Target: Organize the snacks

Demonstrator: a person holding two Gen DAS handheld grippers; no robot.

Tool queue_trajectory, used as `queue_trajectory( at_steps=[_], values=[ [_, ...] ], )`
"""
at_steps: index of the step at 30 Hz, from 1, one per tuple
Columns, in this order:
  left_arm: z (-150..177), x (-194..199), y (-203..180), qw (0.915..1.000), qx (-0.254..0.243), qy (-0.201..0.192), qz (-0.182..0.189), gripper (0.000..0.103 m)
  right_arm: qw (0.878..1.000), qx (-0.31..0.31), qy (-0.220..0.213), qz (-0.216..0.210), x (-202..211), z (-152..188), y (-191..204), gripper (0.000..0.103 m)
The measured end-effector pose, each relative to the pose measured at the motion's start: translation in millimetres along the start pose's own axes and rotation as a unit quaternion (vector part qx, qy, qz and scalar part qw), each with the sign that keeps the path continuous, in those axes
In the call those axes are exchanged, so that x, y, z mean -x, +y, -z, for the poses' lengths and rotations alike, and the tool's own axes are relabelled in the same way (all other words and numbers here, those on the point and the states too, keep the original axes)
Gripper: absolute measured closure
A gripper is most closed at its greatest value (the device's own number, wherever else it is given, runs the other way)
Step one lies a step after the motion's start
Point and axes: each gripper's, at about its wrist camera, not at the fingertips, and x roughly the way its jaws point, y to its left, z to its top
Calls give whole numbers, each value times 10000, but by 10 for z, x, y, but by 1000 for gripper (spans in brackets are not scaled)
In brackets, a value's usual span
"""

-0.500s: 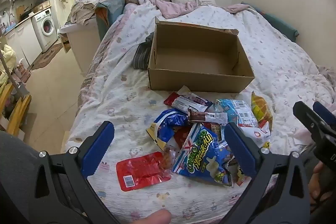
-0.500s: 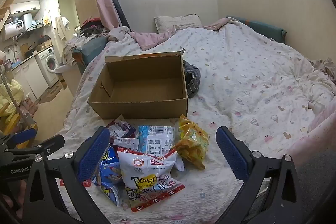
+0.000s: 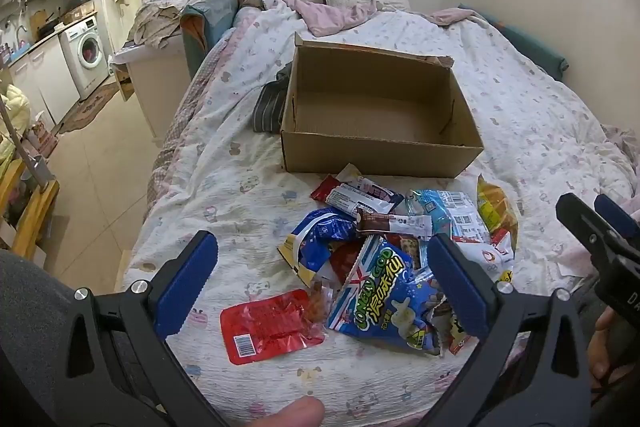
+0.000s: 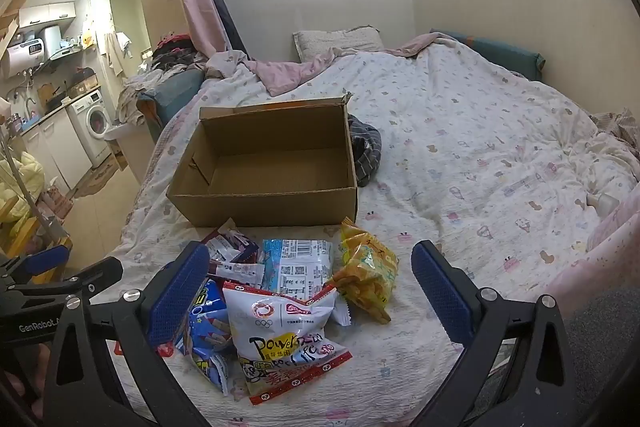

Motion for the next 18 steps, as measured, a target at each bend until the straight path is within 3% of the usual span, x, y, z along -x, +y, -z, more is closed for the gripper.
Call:
queue_trajectory(
  at_steps=[18],
  values=[
    [-39, 15, 15, 10000, -2, -11, -8, 0, 10000, -5, 2, -1, -3, -6, -8, 0]
  ],
)
